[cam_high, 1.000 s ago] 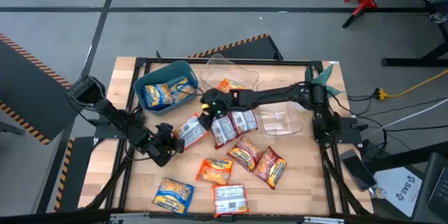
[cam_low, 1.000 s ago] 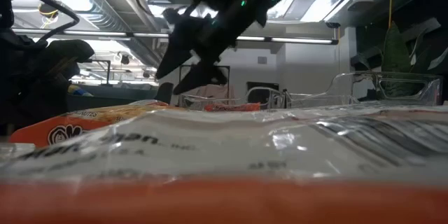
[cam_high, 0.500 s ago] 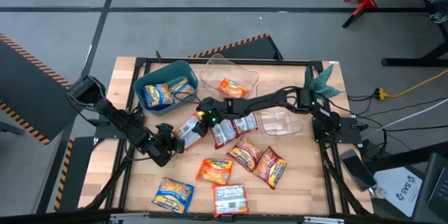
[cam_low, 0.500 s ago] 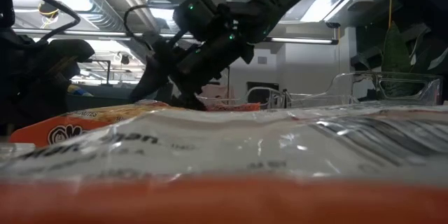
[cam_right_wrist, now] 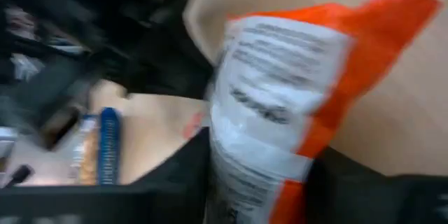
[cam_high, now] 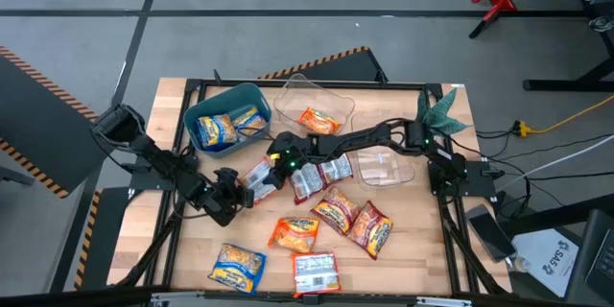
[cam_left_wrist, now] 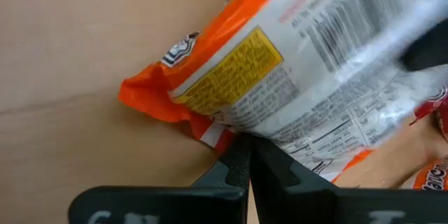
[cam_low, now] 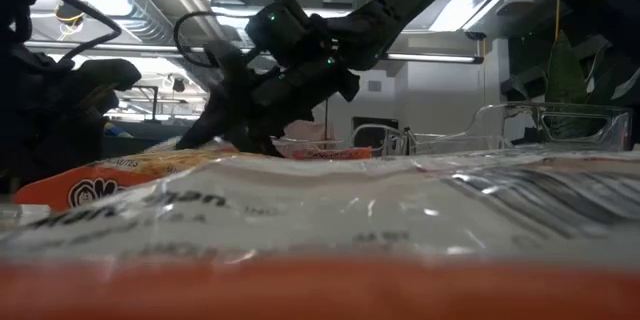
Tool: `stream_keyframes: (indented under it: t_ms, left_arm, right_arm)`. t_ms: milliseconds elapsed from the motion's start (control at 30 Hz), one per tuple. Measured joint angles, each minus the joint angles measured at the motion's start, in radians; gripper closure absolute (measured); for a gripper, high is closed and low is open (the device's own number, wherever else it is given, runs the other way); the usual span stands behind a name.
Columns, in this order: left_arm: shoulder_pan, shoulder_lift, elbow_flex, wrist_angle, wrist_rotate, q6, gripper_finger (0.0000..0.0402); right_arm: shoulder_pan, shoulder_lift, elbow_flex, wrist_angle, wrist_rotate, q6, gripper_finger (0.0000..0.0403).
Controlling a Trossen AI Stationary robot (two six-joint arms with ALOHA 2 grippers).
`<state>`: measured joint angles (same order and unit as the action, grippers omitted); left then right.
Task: Sort Maruchan noodles
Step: Put the orange noodle pack into the left transparent bin
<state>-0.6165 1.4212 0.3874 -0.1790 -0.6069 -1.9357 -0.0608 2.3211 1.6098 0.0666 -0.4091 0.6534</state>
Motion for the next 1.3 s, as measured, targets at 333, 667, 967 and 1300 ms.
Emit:
stream_keyframes:
  t_ms: [333,667,967,1300]
  left_arm:
    - [-0.032,-0.097,0.017,-0.007,0.028,0.007,0.0401]
    - [-0.089,-0.321,0.027,0.003,0.022,0.04,0.0402]
    - [-0.089,-0.375,0.028,0.004,-0.062,0.106,0.0402]
    - [-0.089,-0.376,0.029,0.004,-0.073,0.107,0.0402]
  right_arm:
    - [0.002,-0.029,-0.001,-0.028,-0.03,0.016,0.0299]
    - [-0.051,-0.22,-0.002,-0.249,0.073,-0.196,0.03]
    - [-0.121,-0.406,0.078,-0.541,0.599,-0.678,0.03]
    - [-0.178,-0.349,0.088,-0.659,0.943,-0.994,0.03]
